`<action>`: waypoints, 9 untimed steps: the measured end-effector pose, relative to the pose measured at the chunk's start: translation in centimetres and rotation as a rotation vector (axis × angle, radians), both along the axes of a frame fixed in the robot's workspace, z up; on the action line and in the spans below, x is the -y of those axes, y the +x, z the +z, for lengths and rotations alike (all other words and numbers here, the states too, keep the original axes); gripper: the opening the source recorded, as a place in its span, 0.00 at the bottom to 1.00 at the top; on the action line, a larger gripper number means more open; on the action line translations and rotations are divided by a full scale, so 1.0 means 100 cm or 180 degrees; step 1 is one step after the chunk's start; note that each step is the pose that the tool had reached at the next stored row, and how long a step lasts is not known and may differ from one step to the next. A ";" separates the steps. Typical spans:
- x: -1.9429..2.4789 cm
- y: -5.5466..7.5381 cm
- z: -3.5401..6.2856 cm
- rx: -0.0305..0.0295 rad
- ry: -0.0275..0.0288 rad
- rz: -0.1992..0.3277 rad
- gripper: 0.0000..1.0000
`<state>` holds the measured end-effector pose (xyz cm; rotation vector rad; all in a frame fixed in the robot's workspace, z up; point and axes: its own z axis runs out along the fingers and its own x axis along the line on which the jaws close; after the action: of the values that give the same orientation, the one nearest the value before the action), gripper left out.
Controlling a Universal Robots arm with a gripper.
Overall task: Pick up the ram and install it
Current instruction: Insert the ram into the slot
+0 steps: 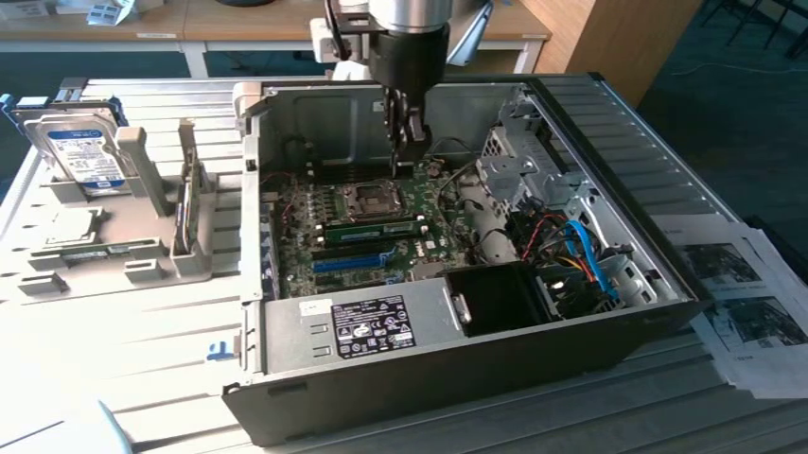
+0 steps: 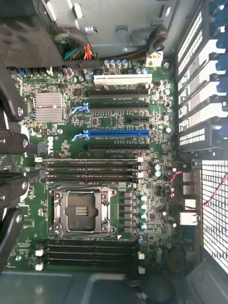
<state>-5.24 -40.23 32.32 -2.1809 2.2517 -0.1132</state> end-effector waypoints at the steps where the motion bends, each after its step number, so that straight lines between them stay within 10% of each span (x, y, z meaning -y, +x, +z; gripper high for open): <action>1: 0.0000 0.000 0.0022 0.0000 0.0000 -0.0001 0.25; 9: 0.0000 0.000 0.0142 0.0000 0.0003 -0.0006 0.25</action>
<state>-5.21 -40.23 33.74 -2.1783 2.2533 -0.1122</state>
